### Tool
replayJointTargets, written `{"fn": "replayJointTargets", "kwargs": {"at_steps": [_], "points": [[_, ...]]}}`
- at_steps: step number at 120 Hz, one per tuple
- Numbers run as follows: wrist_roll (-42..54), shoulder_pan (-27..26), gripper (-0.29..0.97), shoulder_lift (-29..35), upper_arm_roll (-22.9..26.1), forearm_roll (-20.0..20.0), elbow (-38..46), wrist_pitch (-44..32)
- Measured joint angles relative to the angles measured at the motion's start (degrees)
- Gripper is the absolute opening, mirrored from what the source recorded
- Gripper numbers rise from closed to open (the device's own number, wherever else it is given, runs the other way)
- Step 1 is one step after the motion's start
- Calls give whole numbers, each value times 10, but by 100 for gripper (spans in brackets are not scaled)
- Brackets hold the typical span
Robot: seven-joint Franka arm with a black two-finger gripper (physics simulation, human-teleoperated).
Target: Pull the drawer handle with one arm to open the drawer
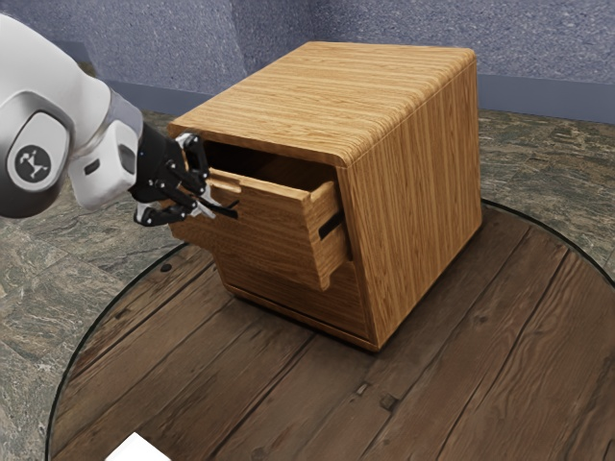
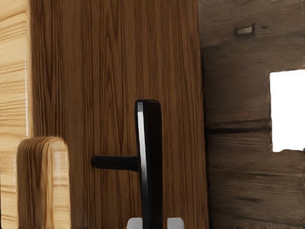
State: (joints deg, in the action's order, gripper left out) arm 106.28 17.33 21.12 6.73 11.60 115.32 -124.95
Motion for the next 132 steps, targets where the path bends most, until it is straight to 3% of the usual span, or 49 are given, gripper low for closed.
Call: {"fn": "replayJointTargets", "kwargs": {"at_steps": [56,93,132], "points": [[-4,-4,-10,106,-12,0,83,14],[-7,-33,-11,174,-41,-2,137,21],[-10,-36,-9,213,-58,-7,164,30]]}}
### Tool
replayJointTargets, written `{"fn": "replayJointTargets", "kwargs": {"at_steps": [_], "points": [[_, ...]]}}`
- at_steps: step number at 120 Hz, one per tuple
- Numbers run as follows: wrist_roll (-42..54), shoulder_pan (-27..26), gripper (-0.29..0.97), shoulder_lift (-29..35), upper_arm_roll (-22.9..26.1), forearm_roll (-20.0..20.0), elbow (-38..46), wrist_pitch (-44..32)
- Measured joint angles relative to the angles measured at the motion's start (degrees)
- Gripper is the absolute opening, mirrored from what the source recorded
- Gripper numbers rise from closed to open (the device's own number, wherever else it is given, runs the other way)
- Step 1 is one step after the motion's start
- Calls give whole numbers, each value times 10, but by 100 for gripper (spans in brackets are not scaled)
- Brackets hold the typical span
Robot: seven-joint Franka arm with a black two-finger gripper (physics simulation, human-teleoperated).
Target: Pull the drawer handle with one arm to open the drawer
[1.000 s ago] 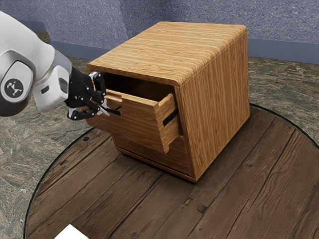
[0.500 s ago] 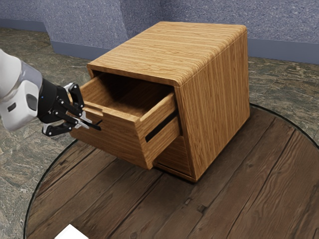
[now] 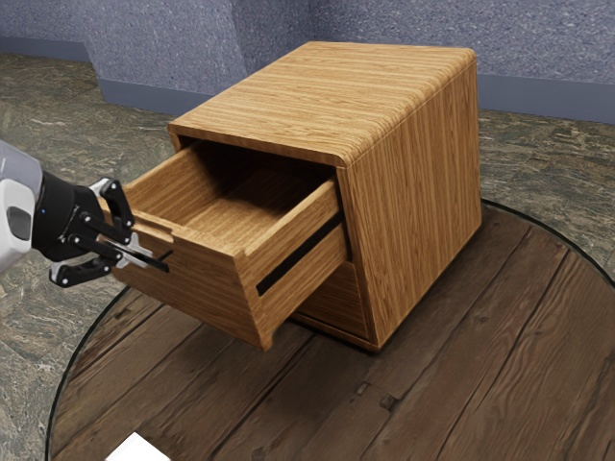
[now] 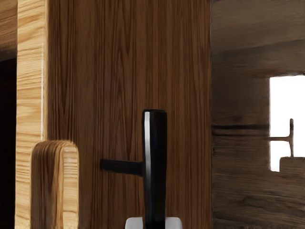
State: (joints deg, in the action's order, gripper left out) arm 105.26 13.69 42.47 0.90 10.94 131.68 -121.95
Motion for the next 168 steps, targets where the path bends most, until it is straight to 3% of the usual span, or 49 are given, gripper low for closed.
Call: {"fn": "replayJointTargets", "kwargs": {"at_steps": [29,68,103,142,168], "points": [[-1,-4,-14,20,-7,-4,22,-1],[-6,-4,-11,25,-5,-9,25,6],[-10,-5,0,39,-6,-23,36,15],[-17,-5,-3,56,-7,-26,42,27],[-21,-5,12,55,-6,-34,41,32]]}}
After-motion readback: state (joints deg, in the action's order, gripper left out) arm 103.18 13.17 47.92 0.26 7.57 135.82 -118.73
